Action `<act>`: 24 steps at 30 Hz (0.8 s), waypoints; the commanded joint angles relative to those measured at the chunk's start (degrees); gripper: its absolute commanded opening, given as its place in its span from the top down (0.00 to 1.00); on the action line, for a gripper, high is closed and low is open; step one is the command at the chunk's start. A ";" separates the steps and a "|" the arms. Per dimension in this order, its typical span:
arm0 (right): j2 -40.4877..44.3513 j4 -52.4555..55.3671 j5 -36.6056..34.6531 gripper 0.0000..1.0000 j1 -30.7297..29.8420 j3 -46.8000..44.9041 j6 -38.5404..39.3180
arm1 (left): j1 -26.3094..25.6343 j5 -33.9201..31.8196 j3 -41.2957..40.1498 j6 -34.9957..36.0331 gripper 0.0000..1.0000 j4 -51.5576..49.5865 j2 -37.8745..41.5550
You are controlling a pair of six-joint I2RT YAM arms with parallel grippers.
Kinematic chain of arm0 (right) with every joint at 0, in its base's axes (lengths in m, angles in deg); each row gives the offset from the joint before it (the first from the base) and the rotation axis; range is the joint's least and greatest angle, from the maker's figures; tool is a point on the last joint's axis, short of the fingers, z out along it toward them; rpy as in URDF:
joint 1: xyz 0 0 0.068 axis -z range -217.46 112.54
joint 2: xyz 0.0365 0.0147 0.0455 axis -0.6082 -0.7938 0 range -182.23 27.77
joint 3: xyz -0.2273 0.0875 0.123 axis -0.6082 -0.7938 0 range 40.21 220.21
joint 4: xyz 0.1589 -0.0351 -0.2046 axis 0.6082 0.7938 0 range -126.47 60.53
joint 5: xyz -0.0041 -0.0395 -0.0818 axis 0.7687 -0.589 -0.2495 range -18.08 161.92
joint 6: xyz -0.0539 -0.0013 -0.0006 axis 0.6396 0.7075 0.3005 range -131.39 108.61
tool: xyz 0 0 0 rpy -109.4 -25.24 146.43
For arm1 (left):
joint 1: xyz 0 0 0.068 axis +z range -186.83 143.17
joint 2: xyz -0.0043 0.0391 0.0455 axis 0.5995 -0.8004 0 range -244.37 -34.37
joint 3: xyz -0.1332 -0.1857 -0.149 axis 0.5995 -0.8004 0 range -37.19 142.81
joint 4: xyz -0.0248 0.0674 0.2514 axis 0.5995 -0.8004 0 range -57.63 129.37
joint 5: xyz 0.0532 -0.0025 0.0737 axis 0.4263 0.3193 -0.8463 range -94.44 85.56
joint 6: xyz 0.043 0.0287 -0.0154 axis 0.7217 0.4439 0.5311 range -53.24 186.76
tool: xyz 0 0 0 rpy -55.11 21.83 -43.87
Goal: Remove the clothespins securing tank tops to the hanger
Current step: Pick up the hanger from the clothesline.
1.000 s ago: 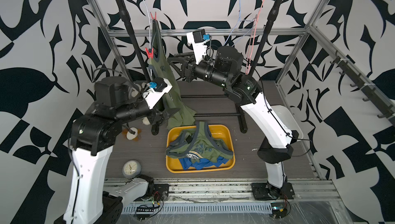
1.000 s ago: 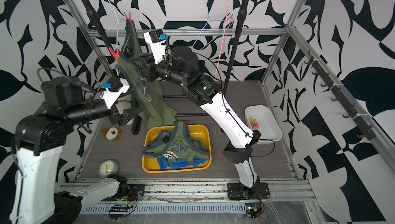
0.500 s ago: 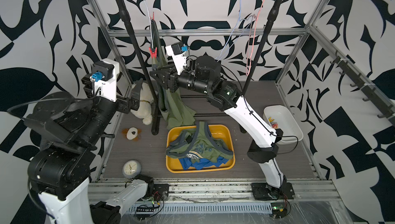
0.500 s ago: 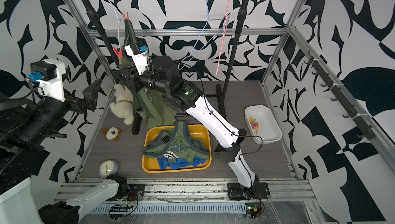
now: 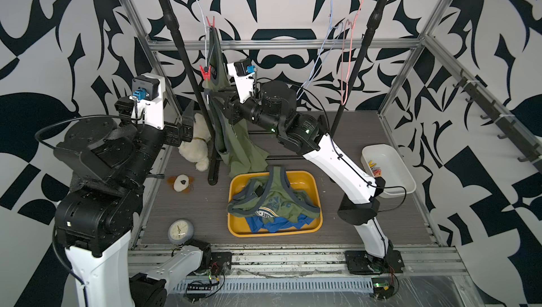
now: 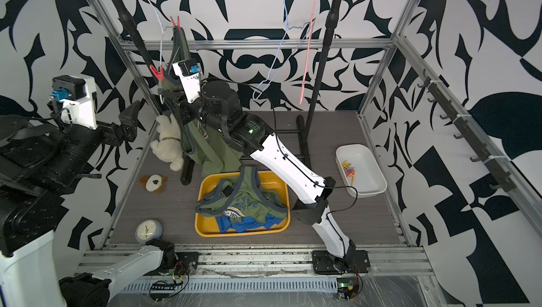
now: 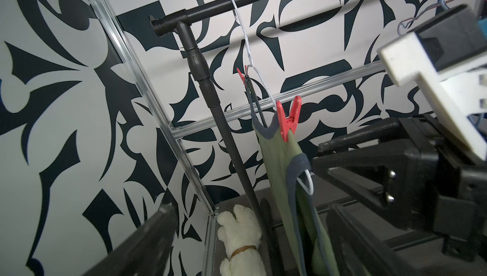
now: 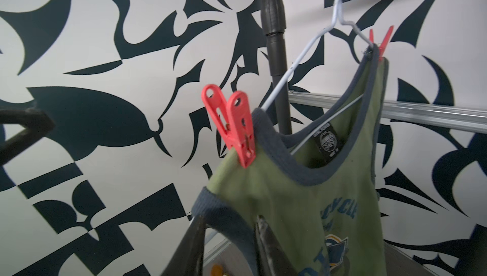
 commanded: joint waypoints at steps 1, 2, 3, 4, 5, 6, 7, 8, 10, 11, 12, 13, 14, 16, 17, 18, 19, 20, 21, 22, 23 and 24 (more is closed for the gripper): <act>0.65 -4.18 -1.83 0.66 -0.17 1.13 0.48 | 0.22 -0.39 -0.40 0.19 0.07 1.69 0.60; 0.82 -4.78 -0.74 0.65 -0.32 0.85 0.19 | 0.17 -0.38 -0.33 0.20 0.07 1.46 0.65; 1.15 -5.89 0.60 0.64 -0.57 0.10 0.14 | 0.25 -0.34 -0.31 0.27 0.07 1.51 0.71; 1.91 -7.69 2.14 0.63 -0.89 -1.37 0.23 | 0.22 -0.37 -0.18 0.27 0.07 1.46 0.76; 2.85 -9.87 3.24 0.62 -1.34 -3.27 0.32 | 0.21 -0.46 -0.27 0.29 0.07 1.50 0.84; 3.44 -11.62 4.00 0.61 -1.76 -4.62 0.32 | 0.17 -0.57 -0.40 0.36 0.07 1.50 0.85; 3.77 -12.61 4.23 0.61 -2.32 -5.27 0.54 | 0.17 -0.57 -0.49 0.34 0.07 1.48 0.90; 3.73 -12.70 3.84 0.60 -2.88 -4.99 0.94 | 0.23 -0.47 -0.88 0.45 0.07 1.59 0.97; 2.64 -11.19 1.88 0.58 -3.91 -2.51 2.10 | 0.17 -0.47 -1.37 0.42 0.07 1.68 0.98; 1.46 -9.65 1.25 0.58 -4.12 -0.35 2.38 | 0.21 -0.40 -1.53 0.45 0.07 1.69 1.00; 0.46 -8.30 0.55 0.58 -4.25 1.24 2.46 | 0.24 -0.17 -1.63 0.46 0.07 1.69 1.10; -0.03 -7.80 0.02 0.57 -4.38 2.18 2.58 | 0.17 0.10 -1.65 0.46 0.07 1.59 1.06; -0.26 -7.84 -0.65 0.57 -4.50 2.43 2.53 | 0.18 0.39 -1.76 0.37 0.06 1.54 1.07; -0.27 -8.68 -3.08 0.57 -4.91 1.78 2.90 | 0.18 0.56 -1.76 0.37 0.06 1.50 1.07; -0.34 -9.15 -4.64 0.56 -5.17 1.48 3.38 | 0.17 0.64 -1.72 0.32 0.07 1.47 1.15; -0.57 -9.53 -5.81 0.56 -5.27 1.43 3.69 | 0.17 0.63 -1.88 0.36 0.07 1.51 1.15; -0.90 -9.76 -6.83 0.56 -5.33 1.45 3.75 | 0.19 0.62 -1.88 0.38 0.07 1.41 1.26; -1.21 -10.01 -8.02 0.56 -5.36 1.63 3.74 | 0.18 0.63 -1.90 0.36 0.07 1.42 1.24; -1.64 -10.19 -8.37 0.55 -5.28 1.74 3.71 | 0.17 0.64 -1.98 0.34 0.07 1.38 1.37; -1.97 -10.31 -10.53 0.56 -5.31 1.94 3.75 | 0.20 0.52 -2.02 0.38 0.07 1.35 1.41; -2.27 -10.69 -11.07 0.56 -5.34 2.07 3.92 | 0.19 0.52 -2.00 0.40 0.07 1.36 1.46; -2.61 -11.07 -11.37 0.55 -5.43 2.07 3.92 | 0.17 0.50 -2.01 0.44 0.07 1.34 1.50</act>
